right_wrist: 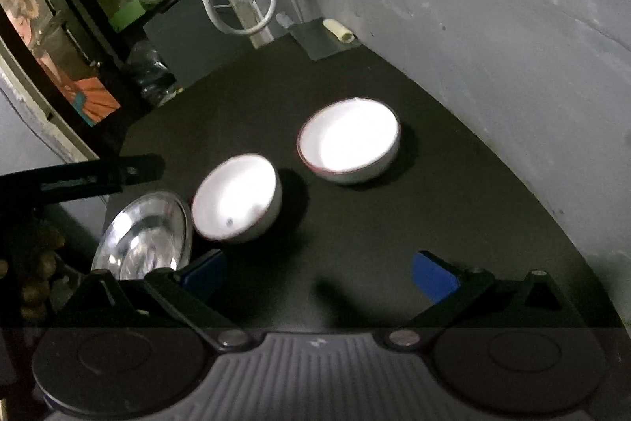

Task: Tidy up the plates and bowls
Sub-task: 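Move both grippers to the rim of a red-rimmed white bowl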

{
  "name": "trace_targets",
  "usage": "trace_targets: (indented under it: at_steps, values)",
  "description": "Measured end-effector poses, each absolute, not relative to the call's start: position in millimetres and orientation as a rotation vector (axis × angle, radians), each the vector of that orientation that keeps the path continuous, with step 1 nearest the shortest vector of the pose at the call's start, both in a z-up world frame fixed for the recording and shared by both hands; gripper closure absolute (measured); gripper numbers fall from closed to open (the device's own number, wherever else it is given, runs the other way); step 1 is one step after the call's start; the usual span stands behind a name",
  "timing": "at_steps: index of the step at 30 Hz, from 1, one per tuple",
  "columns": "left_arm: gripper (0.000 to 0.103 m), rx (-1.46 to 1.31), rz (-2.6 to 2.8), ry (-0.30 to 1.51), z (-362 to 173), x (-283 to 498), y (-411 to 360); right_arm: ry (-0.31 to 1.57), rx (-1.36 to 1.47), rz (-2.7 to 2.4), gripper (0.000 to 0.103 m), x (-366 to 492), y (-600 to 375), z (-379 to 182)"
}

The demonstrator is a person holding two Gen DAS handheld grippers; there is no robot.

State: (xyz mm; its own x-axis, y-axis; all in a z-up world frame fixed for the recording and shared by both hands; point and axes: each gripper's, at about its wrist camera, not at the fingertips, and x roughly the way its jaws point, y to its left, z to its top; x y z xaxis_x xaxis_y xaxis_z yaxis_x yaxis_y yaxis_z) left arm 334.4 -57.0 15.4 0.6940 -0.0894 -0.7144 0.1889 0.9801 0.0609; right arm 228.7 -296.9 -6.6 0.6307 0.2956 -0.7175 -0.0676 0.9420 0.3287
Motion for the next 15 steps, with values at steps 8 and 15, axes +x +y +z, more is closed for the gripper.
trace_targets:
  at_steps: [8, 15]
  values:
    - [0.001, 0.264, -0.259, 0.815, -6.0, 372.6, -67.7, 0.878, 0.291, 0.218, 0.004, 252.0, -286.2, -17.3]
    - [0.003, 0.397, -0.377, 0.827, -30.9, 385.9, -75.7, 0.886, 0.299, 0.227, 0.012, 266.6, -279.9, -24.7]
